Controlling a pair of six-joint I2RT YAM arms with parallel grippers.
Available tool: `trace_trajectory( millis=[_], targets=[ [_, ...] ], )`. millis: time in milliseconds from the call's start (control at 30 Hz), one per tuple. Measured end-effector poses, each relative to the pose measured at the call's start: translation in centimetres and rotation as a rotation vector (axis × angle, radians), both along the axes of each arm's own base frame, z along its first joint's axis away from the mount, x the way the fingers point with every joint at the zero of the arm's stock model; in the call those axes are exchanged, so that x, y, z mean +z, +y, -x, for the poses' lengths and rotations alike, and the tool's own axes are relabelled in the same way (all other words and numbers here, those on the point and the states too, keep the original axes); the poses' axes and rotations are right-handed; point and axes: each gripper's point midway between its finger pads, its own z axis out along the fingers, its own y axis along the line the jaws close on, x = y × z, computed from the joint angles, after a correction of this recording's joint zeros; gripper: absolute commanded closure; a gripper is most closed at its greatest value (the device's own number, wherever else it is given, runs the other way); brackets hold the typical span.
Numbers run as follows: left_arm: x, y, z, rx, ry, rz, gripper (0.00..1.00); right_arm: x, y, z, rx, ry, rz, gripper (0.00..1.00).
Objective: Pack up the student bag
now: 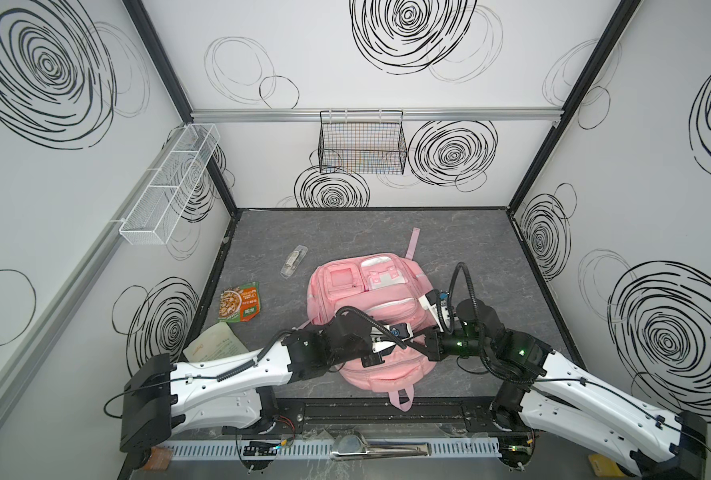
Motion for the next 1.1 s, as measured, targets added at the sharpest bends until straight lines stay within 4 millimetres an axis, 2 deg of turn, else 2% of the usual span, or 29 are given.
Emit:
trace_trajectory(
  millis=[33,167,300,500,700,867,1000,1100],
  targets=[
    [-0.1,0.0,0.0,0.000,0.001,-0.003,0.88,0.0,0.0,-0.1,-0.003,-0.004,0.003,1.00],
    [0.0,0.2,-0.5,0.012,0.000,0.001,1.00,-0.3,-0.3,-0.4,-0.018,-0.028,0.028,1.00],
    [0.3,0.7,-0.7,0.015,0.005,0.018,1.00,-0.2,-0.7,-0.8,-0.037,-0.051,0.060,1.00],
    [1.0,2.5,-0.9,0.026,-0.006,0.039,1.00,-0.5,-1.9,-2.1,-0.078,-0.037,0.105,1.00],
    [1.9,3.3,-1.5,0.027,-0.010,0.076,1.00,-0.1,-3.4,-3.4,-0.084,-0.011,0.072,1.00],
    [2.2,4.1,-1.6,0.014,-0.022,0.078,1.00,-0.1,-3.4,-3.3,-0.044,0.009,0.047,1.00],
    [2.3,5.5,-0.9,-0.004,-0.050,0.071,1.00,-0.3,-3.4,-3.3,-0.020,0.010,0.046,1.00],
    [2.4,6.7,-0.1,-0.026,-0.084,0.072,1.00,0.1,-2.7,-2.4,0.053,0.028,0.005,1.00]
  ],
)
